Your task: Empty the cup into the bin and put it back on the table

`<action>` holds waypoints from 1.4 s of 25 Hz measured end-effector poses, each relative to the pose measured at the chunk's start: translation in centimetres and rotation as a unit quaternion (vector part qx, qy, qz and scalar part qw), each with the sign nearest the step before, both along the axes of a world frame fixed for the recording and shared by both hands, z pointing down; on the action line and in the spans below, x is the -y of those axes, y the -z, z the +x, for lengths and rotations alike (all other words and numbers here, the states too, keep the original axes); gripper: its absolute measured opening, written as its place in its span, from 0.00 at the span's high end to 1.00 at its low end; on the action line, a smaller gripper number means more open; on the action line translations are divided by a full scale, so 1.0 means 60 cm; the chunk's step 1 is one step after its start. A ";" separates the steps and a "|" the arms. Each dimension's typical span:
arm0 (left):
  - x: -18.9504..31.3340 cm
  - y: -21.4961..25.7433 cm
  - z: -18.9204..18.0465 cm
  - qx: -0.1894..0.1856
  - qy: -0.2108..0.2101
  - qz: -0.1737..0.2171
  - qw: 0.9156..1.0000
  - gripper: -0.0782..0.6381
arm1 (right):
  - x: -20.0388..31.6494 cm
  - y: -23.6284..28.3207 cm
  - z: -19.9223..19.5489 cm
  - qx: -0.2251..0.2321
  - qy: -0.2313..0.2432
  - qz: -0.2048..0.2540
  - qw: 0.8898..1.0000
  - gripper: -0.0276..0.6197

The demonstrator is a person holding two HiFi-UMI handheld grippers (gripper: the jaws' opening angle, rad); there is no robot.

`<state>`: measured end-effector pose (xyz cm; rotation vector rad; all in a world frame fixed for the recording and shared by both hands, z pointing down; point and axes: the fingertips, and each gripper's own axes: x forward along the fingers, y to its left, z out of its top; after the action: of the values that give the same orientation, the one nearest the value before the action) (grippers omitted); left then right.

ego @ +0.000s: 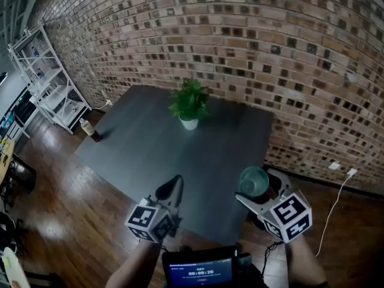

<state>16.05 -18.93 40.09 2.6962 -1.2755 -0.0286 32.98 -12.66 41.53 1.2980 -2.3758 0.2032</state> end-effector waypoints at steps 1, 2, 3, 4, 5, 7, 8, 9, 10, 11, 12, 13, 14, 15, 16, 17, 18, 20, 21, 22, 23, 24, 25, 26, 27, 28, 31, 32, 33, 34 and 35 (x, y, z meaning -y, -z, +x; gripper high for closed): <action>0.001 -0.002 -0.016 -0.002 -0.001 0.000 1.000 0.88 | 0.001 0.001 -0.015 0.001 -0.003 0.001 1.000 0.36; 0.002 -0.004 -0.033 -0.003 -0.004 -0.001 1.000 0.88 | 0.002 0.001 -0.032 0.002 -0.005 0.001 1.000 0.36; 0.002 -0.004 -0.048 -0.003 -0.008 -0.001 1.000 0.88 | 0.003 0.000 -0.050 0.001 -0.007 0.000 1.000 0.36; 0.002 -0.003 -0.062 -0.001 -0.012 0.001 1.000 0.88 | 0.004 0.001 -0.067 0.000 -0.008 0.000 1.000 0.36; 0.002 -0.002 -0.076 0.001 -0.016 0.004 1.000 0.88 | 0.005 0.002 -0.084 -0.001 -0.010 0.000 1.000 0.36; 0.005 0.000 -0.106 0.003 -0.019 0.005 1.000 0.88 | 0.007 0.004 -0.119 0.000 -0.011 -0.003 1.000 0.36; 0.007 -0.002 -0.122 0.001 -0.019 0.004 1.000 0.88 | 0.008 0.004 -0.137 0.001 -0.011 -0.004 1.000 0.36; 0.008 -0.004 -0.137 -0.002 -0.020 0.002 1.000 0.88 | 0.008 0.002 -0.155 0.001 -0.011 -0.006 1.000 0.36; 0.010 -0.008 -0.151 -0.003 -0.021 0.001 1.000 0.88 | 0.008 -0.001 -0.171 0.000 -0.010 -0.007 1.000 0.36; 0.012 -0.012 -0.163 -0.003 -0.023 0.000 1.000 0.88 | 0.009 -0.004 -0.187 -0.001 -0.010 -0.007 1.000 0.36; 0.014 -0.014 -0.174 -0.003 -0.025 -0.001 1.000 0.88 | 0.011 -0.006 -0.201 0.000 -0.009 -0.008 1.000 0.36; 0.015 -0.016 -0.185 -0.003 -0.028 -0.002 1.000 0.88 | 0.014 -0.008 -0.215 0.000 -0.009 -0.008 1.000 0.36; 0.017 -0.018 -0.195 -0.004 -0.030 -0.002 1.000 0.88 | 0.016 -0.010 -0.227 0.000 -0.009 -0.008 1.000 0.36; 0.019 -0.020 -0.204 -0.004 -0.032 -0.002 0.999 0.88 | 0.019 -0.012 -0.239 -0.001 -0.009 -0.008 1.000 0.36; 0.020 -0.022 -0.213 -0.006 -0.033 -0.002 0.999 0.88 | 0.022 -0.015 -0.250 -0.002 -0.008 -0.008 1.000 0.36; 0.021 -0.024 -0.223 -0.008 -0.034 -0.004 0.999 0.88 | 0.024 -0.019 -0.261 -0.003 -0.008 -0.008 1.000 0.36; 0.023 -0.028 -0.231 -0.009 -0.035 -0.006 0.999 0.88 | 0.027 -0.023 -0.272 -0.004 -0.007 -0.009 1.000 0.36; 0.025 -0.036 -0.247 -0.011 -0.037 -0.011 0.999 0.88 | 0.034 -0.035 -0.293 -0.006 -0.003 -0.011 1.000 0.36; 0.026 -0.041 -0.254 -0.010 -0.039 -0.014 0.999 0.88 | 0.037 -0.041 -0.304 -0.006 0.000 -0.014 1.000 0.36; 0.027 -0.046 -0.259 -0.010 -0.040 -0.017 0.999 0.88 | 0.039 -0.048 -0.314 -0.007 0.003 -0.018 1.000 0.36; 0.028 -0.051 -0.264 -0.010 -0.041 -0.020 0.999 0.88 | 0.041 -0.056 -0.325 -0.007 0.007 -0.022 1.000 0.36; 0.028 -0.056 -0.269 -0.011 -0.041 -0.022 0.999 0.88 | 0.042 -0.066 -0.335 -0.008 0.011 -0.026 1.000 0.36; 0.029 -0.060 -0.274 -0.012 -0.039 -0.024 0.999 0.88 | 0.043 -0.076 -0.345 -0.008 0.016 -0.030 0.999 0.36; 0.031 -0.063 -0.278 -0.013 -0.036 -0.025 0.999 0.88 | 0.043 -0.087 -0.355 -0.008 0.022 -0.035 0.999 0.36; 0.033 -0.065 -0.282 -0.014 -0.032 -0.025 0.999 0.88 | 0.044 -0.097 -0.365 -0.009 0.029 -0.040 0.999 0.36; 0.036 -0.066 -0.287 -0.014 -0.026 -0.025 0.999 0.88 | 0.045 -0.107 -0.376 -0.010 0.038 -0.045 0.998 0.36; 0.033 -0.068 -0.297 -0.020 -0.011 -0.028 0.999 0.88 | 0.043 -0.135 -0.400 -0.019 0.060 -0.052 0.997 0.36; 0.030 -0.066 -0.297 -0.019 -0.009 -0.028 0.999 0.88 | 0.044 -0.142 -0.404 -0.020 0.061 -0.051 0.997 0.36; 0.028 -0.066 -0.297 -0.015 -0.009 -0.026 1.000 0.88 | 0.046 -0.149 -0.407 -0.018 0.060 -0.047 0.997 0.36; 0.027 -0.066 -0.299 -0.009 -0.008 -0.024 1.000 0.88 | 0.049 -0.156 -0.409 -0.015 0.056 -0.042 0.997 0.36; 0.027 -0.069 -0.301 -0.005 -0.006 -0.023 1.000 0.88 | 0.052 -0.165 -0.410 -0.013 0.052 -0.039 0.998 0.36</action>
<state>-2.04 -20.56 44.21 2.6606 -1.2422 -0.0118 8.36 -15.78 51.45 1.1314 -2.3811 0.2447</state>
